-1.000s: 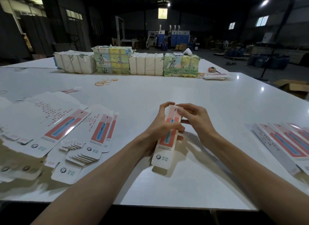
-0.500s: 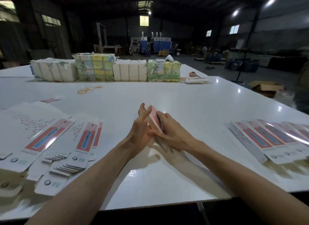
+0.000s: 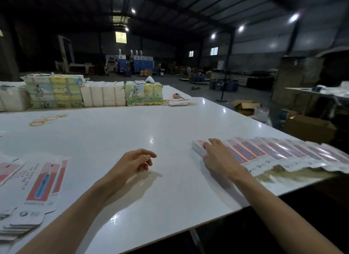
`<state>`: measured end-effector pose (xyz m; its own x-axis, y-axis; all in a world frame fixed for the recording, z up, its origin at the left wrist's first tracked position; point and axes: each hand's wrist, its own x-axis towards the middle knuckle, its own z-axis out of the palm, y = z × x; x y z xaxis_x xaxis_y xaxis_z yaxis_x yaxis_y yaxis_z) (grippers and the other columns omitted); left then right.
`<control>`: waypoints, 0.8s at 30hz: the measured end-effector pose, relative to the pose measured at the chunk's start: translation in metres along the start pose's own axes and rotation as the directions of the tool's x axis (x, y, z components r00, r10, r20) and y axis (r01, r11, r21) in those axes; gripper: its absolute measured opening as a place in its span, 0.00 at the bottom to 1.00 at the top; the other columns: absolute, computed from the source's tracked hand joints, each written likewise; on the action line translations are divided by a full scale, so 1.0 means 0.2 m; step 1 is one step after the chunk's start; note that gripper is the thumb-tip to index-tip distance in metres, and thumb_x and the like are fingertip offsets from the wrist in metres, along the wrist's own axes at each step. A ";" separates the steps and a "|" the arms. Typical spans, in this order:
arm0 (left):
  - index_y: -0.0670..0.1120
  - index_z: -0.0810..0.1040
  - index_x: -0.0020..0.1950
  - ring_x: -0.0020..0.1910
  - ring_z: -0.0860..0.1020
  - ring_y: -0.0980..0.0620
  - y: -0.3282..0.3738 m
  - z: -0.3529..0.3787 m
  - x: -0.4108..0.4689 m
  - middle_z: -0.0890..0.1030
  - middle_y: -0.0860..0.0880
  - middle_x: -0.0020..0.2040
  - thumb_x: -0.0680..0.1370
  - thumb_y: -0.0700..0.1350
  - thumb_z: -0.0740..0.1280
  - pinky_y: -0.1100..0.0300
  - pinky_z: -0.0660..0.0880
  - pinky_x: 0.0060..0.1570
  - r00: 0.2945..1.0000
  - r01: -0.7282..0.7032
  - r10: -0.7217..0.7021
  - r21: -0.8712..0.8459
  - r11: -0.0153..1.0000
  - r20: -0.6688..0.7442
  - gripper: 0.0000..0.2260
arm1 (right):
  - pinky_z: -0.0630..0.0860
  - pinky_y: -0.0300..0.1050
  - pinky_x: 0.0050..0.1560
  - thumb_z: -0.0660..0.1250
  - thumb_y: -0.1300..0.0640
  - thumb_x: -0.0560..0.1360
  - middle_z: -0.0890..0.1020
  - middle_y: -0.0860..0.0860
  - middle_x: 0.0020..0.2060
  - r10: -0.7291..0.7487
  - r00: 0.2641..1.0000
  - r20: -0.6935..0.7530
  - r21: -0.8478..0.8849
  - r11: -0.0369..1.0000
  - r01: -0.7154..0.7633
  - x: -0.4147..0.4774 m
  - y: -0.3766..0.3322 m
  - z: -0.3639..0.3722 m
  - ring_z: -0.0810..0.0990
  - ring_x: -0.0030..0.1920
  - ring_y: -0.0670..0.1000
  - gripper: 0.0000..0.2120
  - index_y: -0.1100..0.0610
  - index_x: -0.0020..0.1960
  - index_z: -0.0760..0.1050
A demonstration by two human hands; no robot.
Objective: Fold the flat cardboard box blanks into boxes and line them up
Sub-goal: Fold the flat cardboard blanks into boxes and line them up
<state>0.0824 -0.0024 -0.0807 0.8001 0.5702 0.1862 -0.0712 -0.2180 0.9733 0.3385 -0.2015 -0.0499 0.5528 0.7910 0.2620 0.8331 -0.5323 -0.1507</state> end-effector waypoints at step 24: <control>0.48 0.85 0.57 0.38 0.77 0.49 0.08 0.03 -0.07 0.82 0.45 0.41 0.87 0.41 0.63 0.61 0.74 0.37 0.988 0.004 -0.001 0.016 1.000 -0.154 0.11 | 0.72 0.49 0.36 0.61 0.58 0.79 0.82 0.49 0.41 -0.373 0.907 -0.198 0.070 0.917 0.392 0.18 -0.74 0.20 0.81 0.40 0.56 0.03 0.55 0.52 0.73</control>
<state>0.0742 -0.0186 -0.0686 0.6988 0.6857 0.2035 -0.0587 -0.2287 0.9717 0.2350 -0.0822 -0.0554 0.1867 0.8557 0.4826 0.9823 -0.1566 -0.1023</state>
